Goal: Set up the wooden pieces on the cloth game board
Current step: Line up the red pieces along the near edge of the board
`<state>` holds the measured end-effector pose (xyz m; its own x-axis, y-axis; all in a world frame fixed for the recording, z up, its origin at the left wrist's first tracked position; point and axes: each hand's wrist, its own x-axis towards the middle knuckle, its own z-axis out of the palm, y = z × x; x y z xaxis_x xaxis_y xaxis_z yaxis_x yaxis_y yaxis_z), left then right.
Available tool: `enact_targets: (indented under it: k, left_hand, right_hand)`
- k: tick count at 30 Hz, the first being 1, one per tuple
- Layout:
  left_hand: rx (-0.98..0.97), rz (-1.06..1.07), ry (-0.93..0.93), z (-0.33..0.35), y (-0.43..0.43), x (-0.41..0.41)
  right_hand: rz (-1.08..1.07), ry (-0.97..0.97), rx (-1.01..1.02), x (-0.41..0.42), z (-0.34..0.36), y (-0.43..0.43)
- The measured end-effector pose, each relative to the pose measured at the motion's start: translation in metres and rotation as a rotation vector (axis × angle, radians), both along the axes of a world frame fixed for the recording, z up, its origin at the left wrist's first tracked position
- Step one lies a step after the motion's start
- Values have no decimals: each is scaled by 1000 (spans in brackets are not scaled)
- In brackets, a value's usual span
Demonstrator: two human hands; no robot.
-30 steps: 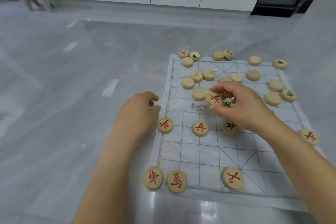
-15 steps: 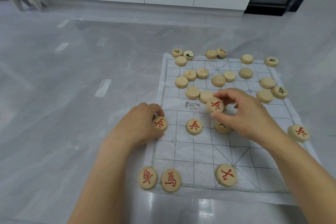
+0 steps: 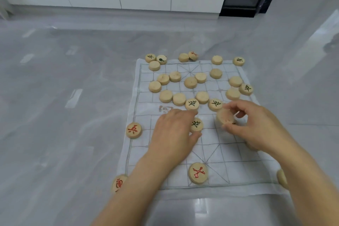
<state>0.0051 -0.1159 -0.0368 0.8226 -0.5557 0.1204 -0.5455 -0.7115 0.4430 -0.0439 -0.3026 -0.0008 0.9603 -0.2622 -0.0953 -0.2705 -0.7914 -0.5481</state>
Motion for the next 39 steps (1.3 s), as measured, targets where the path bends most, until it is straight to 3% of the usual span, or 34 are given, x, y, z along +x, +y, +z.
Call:
enact_targets:
  k: [6, 16, 39]
  left_hand:
    - [10, 20, -18, -15, -10, 5]
    - [-171, 308, 159, 3, 30, 27]
    - [-193, 319, 190, 6, 39, 26]
  right_hand:
    - [52, -8, -92, 3, -9, 10]
    - [241, 11, -238, 17, -29, 28]
    - [208, 8, -283, 19, -38, 28]
